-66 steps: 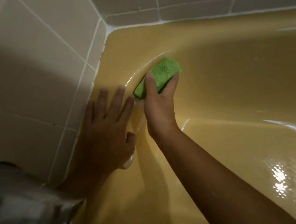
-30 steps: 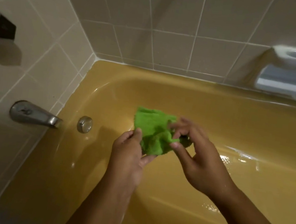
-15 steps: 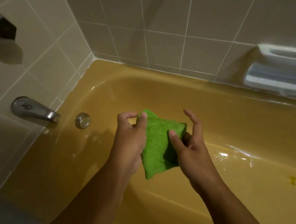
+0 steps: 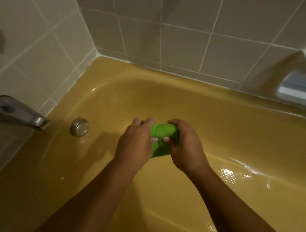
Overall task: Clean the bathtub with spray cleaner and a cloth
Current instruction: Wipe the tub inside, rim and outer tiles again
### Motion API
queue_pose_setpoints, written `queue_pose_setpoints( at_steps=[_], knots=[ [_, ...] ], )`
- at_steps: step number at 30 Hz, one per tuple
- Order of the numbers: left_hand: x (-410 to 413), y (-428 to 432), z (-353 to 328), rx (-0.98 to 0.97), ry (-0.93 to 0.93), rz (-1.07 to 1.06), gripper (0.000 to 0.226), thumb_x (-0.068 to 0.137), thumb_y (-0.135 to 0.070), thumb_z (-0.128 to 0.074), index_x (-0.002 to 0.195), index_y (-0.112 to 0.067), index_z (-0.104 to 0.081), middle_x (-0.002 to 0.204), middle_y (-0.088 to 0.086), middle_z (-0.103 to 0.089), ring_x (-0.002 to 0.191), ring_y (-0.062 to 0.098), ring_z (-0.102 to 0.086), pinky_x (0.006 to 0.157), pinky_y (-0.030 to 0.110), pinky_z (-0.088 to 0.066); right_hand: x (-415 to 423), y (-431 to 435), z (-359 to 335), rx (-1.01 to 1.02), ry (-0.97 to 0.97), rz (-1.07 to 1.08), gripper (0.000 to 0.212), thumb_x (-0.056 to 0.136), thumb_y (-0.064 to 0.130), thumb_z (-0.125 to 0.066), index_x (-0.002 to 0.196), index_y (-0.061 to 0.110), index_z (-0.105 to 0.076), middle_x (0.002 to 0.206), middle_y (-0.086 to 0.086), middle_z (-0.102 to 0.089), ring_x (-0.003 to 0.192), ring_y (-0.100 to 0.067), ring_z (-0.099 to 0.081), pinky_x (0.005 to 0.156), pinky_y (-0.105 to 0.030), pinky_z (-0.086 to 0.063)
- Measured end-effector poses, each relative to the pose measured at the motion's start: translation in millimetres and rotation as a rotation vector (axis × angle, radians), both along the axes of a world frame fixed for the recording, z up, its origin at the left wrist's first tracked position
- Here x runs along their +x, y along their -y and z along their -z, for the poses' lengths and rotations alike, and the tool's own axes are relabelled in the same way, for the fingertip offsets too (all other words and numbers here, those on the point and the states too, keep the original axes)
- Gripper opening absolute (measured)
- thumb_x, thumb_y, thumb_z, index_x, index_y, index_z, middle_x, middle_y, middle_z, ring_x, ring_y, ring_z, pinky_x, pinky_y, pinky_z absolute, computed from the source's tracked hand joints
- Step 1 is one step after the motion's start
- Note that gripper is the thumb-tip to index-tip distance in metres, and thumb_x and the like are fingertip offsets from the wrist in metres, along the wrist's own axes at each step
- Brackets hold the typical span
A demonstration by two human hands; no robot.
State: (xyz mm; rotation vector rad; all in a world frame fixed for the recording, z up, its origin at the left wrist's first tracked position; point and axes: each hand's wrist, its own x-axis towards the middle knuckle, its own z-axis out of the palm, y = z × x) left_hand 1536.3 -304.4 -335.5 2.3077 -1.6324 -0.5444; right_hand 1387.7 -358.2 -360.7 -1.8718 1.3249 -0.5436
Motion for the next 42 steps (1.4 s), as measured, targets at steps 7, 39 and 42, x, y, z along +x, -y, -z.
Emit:
queue_pose_setpoints(
  at_steps=[7, 39, 42],
  knots=[
    [47, 42, 90, -0.252, -0.007, -0.305, 0.050, 0.098, -0.036, -0.066, 0.145, -0.036, -0.049, 0.140, 0.007, -0.040, 0.123, 0.029, -0.045, 0.097, 0.045, -0.047, 57, 57, 82, -0.413, -0.353, -0.045, 0.041, 0.097, 0.058, -0.057, 0.118, 0.023, -0.064, 0.134, -0.001, -0.052, 0.110, -0.027, -0.045, 0.085, -0.040, -0.032],
    [25, 277, 212, -1.188, -0.957, -0.962, 0.057, 0.114, -0.033, -0.027, 0.164, -0.034, 0.000, 0.171, -0.010, 0.012, 0.135, -0.029, 0.016, 0.102, -0.006, 0.000, 83, 292, 94, -1.064, -0.512, -0.900, 0.063, 0.100, 0.013, -0.044, 0.160, -0.002, -0.029, 0.165, -0.019, -0.033, 0.151, -0.035, -0.033, 0.126, -0.039, -0.027],
    [23, 269, 246, -1.138, -0.932, -0.976, 0.063, 0.107, -0.042, -0.027, 0.164, -0.033, 0.001, 0.171, -0.010, 0.011, 0.149, -0.013, 0.007, 0.109, 0.000, -0.005, 85, 293, 97, -1.073, -0.489, -0.905, 0.063, 0.100, 0.010, -0.046, 0.159, -0.003, -0.029, 0.164, -0.021, -0.034, 0.151, -0.037, -0.034, 0.124, -0.044, -0.031]
  ],
)
